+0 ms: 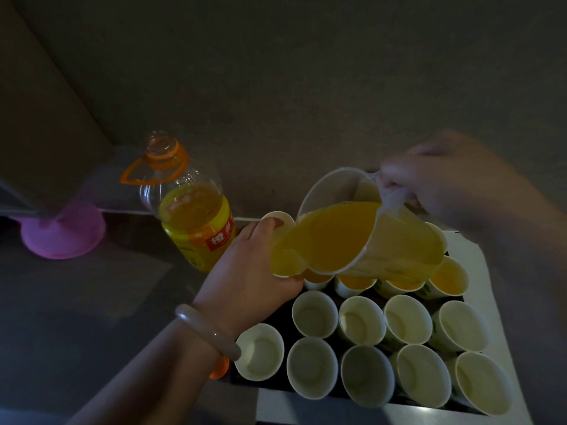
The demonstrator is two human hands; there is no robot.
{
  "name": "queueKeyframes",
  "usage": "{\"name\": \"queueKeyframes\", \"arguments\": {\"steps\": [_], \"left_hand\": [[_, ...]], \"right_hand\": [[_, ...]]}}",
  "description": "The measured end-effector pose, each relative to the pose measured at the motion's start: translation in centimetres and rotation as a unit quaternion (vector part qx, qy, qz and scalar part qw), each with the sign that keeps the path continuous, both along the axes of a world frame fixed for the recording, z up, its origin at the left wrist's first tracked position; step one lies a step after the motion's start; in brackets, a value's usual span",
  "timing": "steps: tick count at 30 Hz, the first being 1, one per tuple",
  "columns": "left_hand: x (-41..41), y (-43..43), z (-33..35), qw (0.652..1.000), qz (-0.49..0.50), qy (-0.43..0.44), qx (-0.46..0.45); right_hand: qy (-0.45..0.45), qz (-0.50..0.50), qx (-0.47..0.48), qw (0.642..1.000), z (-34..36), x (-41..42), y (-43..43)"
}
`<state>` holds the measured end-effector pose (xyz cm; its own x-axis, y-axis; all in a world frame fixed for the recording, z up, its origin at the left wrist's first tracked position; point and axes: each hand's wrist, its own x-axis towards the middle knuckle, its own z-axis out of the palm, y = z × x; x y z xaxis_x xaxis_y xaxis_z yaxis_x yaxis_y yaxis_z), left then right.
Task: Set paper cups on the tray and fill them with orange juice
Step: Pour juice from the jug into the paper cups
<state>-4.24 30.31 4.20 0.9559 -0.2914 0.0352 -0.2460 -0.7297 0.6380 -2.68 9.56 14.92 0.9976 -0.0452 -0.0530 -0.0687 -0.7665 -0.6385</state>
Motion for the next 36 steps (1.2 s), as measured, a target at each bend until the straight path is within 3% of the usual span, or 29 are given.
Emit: {"name": "queueKeyframes", "arguments": {"steps": [36], "left_hand": [[0.49, 0.58, -0.56, 0.999, 0.025, 0.026, 0.012]], "right_hand": [[0.011, 0.004, 0.003, 1.0, 0.51, 0.22, 0.47]]}}
